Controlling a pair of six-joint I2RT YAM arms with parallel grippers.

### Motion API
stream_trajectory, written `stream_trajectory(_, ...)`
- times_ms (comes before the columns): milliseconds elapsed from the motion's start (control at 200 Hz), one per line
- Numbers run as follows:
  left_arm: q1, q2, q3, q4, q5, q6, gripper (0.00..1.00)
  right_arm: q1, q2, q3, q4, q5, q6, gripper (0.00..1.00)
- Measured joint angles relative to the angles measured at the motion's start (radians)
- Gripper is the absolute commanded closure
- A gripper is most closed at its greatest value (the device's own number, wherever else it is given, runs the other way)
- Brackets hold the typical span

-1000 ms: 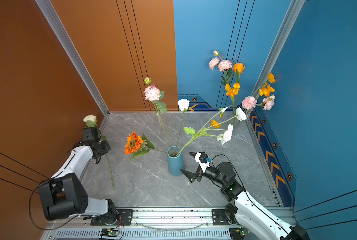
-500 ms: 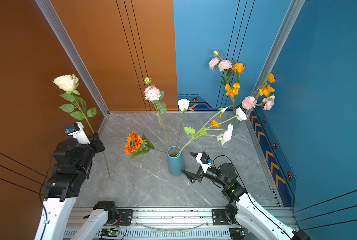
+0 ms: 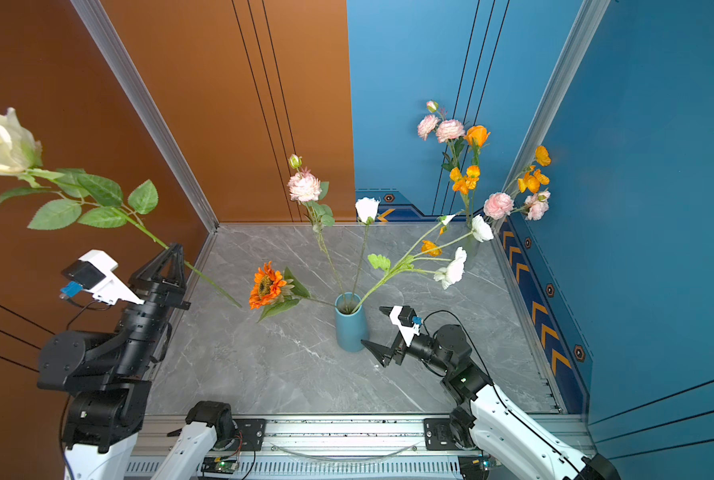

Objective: Arrange the flowers into the vase
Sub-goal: 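Lift the cream rose upright with the left gripper toward the teal vase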

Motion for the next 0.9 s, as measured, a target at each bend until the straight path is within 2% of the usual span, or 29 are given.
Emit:
stream_trajectory(285,-0.020,0.047,0.035,0.012,0.232,-0.118,1.00,0.000,-0.019,0.000,0.001,-0.037,0.000,0.00)
stream_trajectory(481,-0.129,0.046,0.028,0.050,0.321,-0.172,1.00,0.003,-0.014,0.000,0.003,-0.050,0.000,0.00)
stream_trajectory(596,-0.264,0.065,0.027,0.082,0.330,-0.173,1.00,0.004,0.000,0.000,0.002,-0.059,0.000,0.00)
stream_trajectory(686,-0.422,0.096,0.027,0.098,0.304,-0.135,1.00,0.004,0.000,0.000,0.003,-0.059,0.000,0.00)
stream_trajectory(821,-0.653,0.179,0.042,0.111,0.236,-0.021,1.00,0.005,0.003,0.000,0.003,-0.059,0.000,0.00)
stream_trajectory(901,-0.787,0.254,0.058,0.121,0.176,0.087,1.00,0.005,0.006,0.000,0.003,-0.059,0.000,0.00)
